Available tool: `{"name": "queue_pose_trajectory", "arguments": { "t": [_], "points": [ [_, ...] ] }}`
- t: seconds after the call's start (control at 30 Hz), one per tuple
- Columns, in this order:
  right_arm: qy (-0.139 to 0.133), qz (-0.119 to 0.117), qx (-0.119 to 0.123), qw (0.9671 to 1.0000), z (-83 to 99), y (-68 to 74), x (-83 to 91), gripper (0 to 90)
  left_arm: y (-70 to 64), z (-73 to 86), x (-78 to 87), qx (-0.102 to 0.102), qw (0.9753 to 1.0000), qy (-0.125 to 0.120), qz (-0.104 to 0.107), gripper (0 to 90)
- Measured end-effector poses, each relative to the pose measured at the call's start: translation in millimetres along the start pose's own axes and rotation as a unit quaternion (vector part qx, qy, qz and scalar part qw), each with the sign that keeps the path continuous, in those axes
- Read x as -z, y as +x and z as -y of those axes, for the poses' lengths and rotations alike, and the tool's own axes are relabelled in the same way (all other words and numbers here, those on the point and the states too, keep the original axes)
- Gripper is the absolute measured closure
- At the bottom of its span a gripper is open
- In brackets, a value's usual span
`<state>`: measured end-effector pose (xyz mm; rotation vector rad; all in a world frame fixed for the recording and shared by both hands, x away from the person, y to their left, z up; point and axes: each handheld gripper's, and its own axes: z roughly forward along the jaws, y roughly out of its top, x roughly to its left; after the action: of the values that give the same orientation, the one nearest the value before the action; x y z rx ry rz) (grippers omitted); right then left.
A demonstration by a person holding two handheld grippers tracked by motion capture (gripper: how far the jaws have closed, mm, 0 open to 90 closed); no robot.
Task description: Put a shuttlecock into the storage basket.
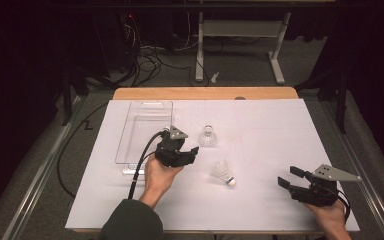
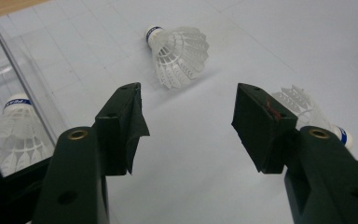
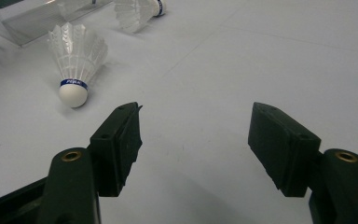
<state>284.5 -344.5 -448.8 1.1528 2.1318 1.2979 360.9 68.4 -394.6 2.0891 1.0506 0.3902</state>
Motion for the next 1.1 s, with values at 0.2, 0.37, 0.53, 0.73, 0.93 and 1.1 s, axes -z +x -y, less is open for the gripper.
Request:
{"name": "queue_pose_trajectory", "arguments": {
  "t": [0.2, 0.37, 0.53, 0.73, 0.93, 1.1],
  "points": [
    [0.000, 0.000, 0.000, 1.0000, 0.0, 0.1, 0.1, 34.7, -3.3, -7.1, -10.9, -0.002, 1.0000, 0.005, 0.003, 44.4],
    [0.000, -0.001, 0.001, 1.0000, -0.1, 0.3, 0.1, 34.7, -5.1, -11.5, -21.1, -0.001, 0.9999, 0.013, 0.002, 44.8],
    [0.000, -0.002, 0.003, 1.0000, -0.5, 1.0, -0.7, 34.7, -5.5, -16.5, -29.9, -0.003, 0.9998, 0.022, -0.002, 44.8],
    [-0.001, -0.002, 0.002, 1.0000, -0.5, 0.5, -0.4, 34.7, -3.2, -20.7, -41.8, 0.007, 0.9996, 0.028, -0.005, 44.8],
    [-0.001, -0.002, 0.002, 1.0000, -0.5, 0.6, -0.5, 34.7, 0.9, -23.4, -50.6, 0.014, 0.9992, 0.035, -0.013, 45.2],
    [-0.001, -0.003, 0.002, 1.0000, -0.6, 0.7, -0.9, 34.7, 1.4, -27.0, -56.2, 0.016, 0.9989, 0.038, -0.021, 45.6]
  ]
}}
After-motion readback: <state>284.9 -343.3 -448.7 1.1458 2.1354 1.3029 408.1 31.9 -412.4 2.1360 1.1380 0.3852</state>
